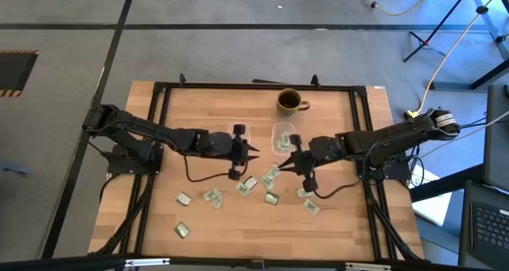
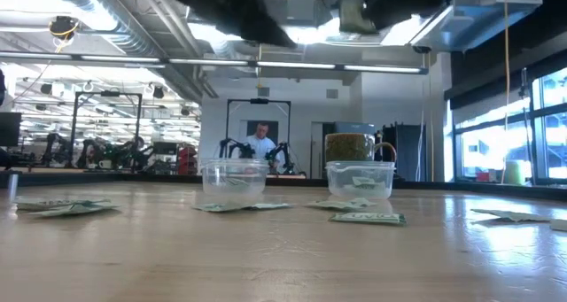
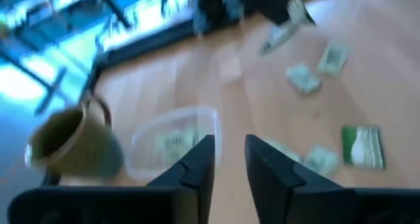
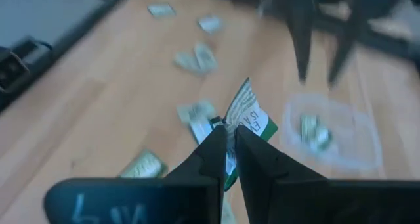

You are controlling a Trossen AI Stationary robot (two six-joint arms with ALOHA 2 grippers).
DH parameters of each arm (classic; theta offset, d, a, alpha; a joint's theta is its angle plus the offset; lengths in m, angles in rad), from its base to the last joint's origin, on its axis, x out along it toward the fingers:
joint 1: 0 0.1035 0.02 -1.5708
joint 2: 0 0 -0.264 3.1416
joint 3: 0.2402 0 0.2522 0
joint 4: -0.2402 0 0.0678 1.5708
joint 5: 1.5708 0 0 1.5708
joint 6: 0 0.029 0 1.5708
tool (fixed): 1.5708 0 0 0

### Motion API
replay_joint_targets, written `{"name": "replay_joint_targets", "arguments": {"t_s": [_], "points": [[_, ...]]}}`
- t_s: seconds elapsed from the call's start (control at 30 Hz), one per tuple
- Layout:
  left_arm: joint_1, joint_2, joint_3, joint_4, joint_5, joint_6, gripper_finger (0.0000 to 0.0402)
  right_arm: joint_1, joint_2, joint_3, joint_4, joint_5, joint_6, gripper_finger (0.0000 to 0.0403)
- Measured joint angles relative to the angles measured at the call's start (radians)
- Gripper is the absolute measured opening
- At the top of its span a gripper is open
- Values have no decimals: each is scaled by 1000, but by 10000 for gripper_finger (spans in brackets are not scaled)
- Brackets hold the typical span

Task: Pick and place items into bin
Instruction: Put the truvia packet into the left transparent bin

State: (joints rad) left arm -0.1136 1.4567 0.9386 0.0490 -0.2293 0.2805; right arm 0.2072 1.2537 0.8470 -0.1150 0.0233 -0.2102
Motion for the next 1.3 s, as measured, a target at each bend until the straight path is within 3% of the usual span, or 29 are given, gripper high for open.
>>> {"name": "replay_joint_targets", "arguments": {"t_s": [0.23,0.43,0.9,1.13,1.3], "points": [[18,0,0,100,121,30,117,0,0,5,152,-51,-47,37],[6,0,0,188,206,112,122,0,0,5,218,-52,-60,37],[-10,0,0,296,214,187,118,0,0,5,261,-52,-57,37],[-10,0,0,300,312,187,115,-1,0,5,277,-52,-59,37],[-10,0,0,341,325,187,104,-1,0,5,276,-52,-60,37]]}}
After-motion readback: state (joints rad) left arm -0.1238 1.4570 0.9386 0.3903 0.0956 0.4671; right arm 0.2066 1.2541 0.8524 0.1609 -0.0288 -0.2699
